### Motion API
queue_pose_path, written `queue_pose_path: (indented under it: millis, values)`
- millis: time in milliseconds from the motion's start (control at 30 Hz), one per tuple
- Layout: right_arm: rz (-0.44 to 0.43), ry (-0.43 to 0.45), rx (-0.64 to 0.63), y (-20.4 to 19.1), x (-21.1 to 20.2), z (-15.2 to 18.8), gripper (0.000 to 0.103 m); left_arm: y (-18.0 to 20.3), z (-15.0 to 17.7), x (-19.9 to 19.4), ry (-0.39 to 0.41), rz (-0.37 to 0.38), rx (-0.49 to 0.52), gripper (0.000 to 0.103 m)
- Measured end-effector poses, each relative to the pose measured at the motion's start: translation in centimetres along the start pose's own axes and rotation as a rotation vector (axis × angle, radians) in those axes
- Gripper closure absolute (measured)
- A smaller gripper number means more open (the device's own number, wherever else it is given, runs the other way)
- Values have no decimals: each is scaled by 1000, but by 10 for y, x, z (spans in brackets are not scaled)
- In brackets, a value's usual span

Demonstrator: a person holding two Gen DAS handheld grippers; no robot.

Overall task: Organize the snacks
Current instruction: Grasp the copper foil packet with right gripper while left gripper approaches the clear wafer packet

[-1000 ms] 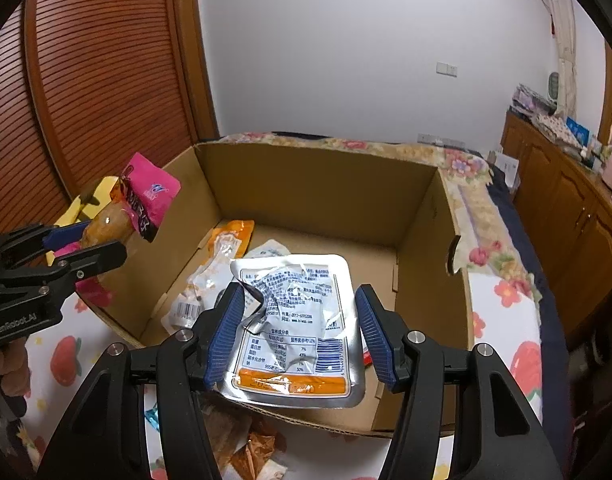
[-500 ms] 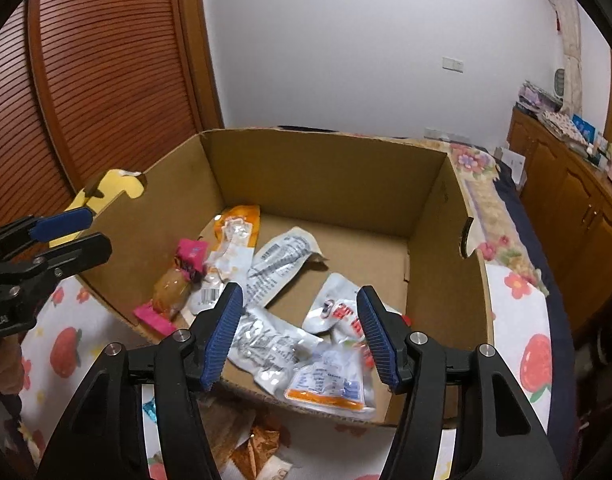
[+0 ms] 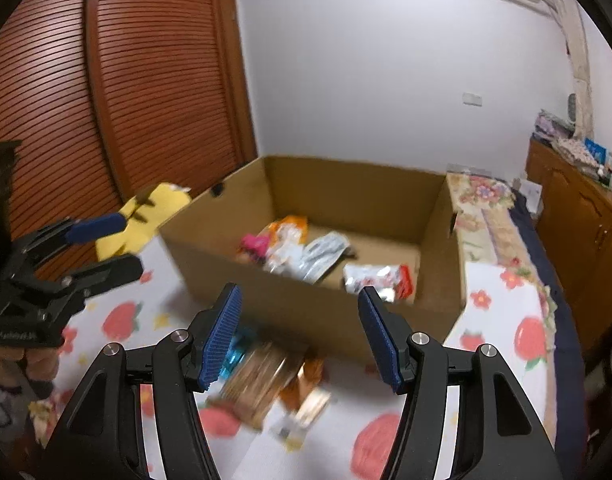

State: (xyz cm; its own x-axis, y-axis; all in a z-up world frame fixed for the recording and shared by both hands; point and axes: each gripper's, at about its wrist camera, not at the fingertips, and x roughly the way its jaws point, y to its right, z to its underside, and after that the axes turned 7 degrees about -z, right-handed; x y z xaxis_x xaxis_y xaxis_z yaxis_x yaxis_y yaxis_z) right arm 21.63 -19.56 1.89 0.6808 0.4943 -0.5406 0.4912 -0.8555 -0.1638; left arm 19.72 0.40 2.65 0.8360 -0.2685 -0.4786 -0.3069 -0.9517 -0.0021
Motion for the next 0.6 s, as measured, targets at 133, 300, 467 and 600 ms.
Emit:
queue_pose_path:
  millis: [133, 300, 467, 600]
  values:
    - [-12, -53, -15, -6, 4, 25, 53, 5, 15, 0, -14, 7, -11, 24]
    - [-6, -124, -19, -5, 26, 44, 69, 6, 32, 5, -26, -32, -22, 24]
    - [-10, -183, 8, 0, 54, 50, 69, 6, 47, 14, -63, -33, -35, 24]
    - [6, -220, 14, 4, 71, 53, 69, 10, 56, 20, -80, -30, -31, 24]
